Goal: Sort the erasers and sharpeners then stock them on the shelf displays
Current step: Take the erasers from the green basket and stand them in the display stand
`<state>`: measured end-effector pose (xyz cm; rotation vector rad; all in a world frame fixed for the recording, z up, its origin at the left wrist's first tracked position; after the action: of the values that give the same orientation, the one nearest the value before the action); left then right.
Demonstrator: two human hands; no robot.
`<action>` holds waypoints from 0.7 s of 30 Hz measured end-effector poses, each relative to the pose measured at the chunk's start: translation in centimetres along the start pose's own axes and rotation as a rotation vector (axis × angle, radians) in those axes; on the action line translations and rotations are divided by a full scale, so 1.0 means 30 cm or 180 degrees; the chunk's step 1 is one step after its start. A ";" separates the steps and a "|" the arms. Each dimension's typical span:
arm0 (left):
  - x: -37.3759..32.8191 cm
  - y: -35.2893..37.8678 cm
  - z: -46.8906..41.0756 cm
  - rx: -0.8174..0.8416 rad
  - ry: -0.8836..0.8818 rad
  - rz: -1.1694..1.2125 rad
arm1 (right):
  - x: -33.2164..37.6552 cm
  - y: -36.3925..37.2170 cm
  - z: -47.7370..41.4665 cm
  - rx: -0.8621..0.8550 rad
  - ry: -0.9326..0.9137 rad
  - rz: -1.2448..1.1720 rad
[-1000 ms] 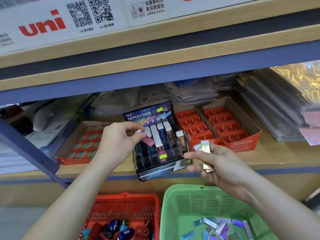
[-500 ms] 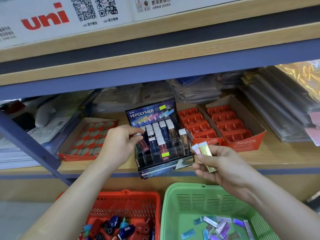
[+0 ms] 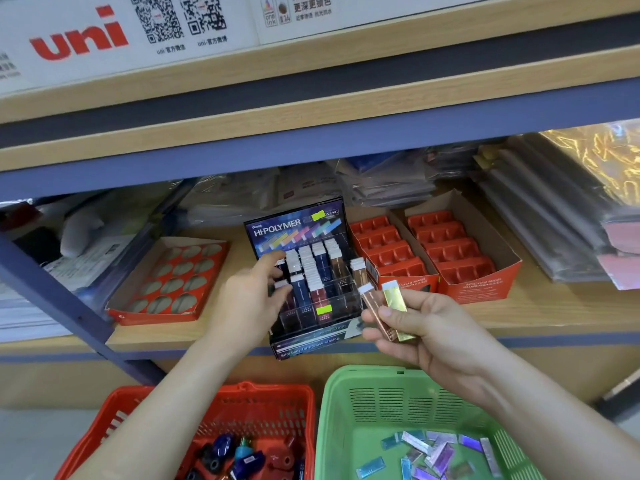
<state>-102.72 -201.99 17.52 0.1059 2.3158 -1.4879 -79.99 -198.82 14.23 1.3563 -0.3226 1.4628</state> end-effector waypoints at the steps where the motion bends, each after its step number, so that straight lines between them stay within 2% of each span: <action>1: -0.019 -0.017 0.008 -0.0136 0.0025 0.0084 | 0.004 0.001 0.002 0.0007 -0.0029 0.0077; 3: -0.089 -0.050 0.043 -0.0253 -0.0022 0.0515 | 0.008 0.006 0.004 0.0026 -0.0083 0.0224; 7: -0.241 0.005 0.114 0.0629 -0.0294 0.1973 | 0.008 0.025 0.008 0.0131 -0.0149 0.0397; 12: -0.247 0.036 0.135 0.0904 -0.0980 0.3072 | 0.009 0.031 0.024 0.0164 -0.0235 0.0564; 14: -0.242 0.024 0.125 0.0897 -0.1027 0.3174 | 0.013 0.014 0.023 -0.0031 -0.0243 0.0632; 16: -0.228 0.004 0.087 0.0661 -0.1059 0.3030 | 0.019 -0.021 0.012 -0.0351 -0.0256 0.0515; 21: -0.239 -0.018 -0.052 0.0185 -0.0671 0.2093 | 0.047 -0.072 -0.005 -0.0569 -0.0248 -0.0025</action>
<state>-96.66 -199.81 21.12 0.6270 1.8139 -1.1545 -78.04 -197.13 14.40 1.2705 -0.4864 1.3435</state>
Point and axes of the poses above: each hand's wrist, its own z-axis away from the middle knuckle, its own y-axis out of the palm, x = y × z, the point moved 5 cm from there along -z, towards the middle knuckle, and after that the axes turned 1 degree about -y, right-handed, at the moved point
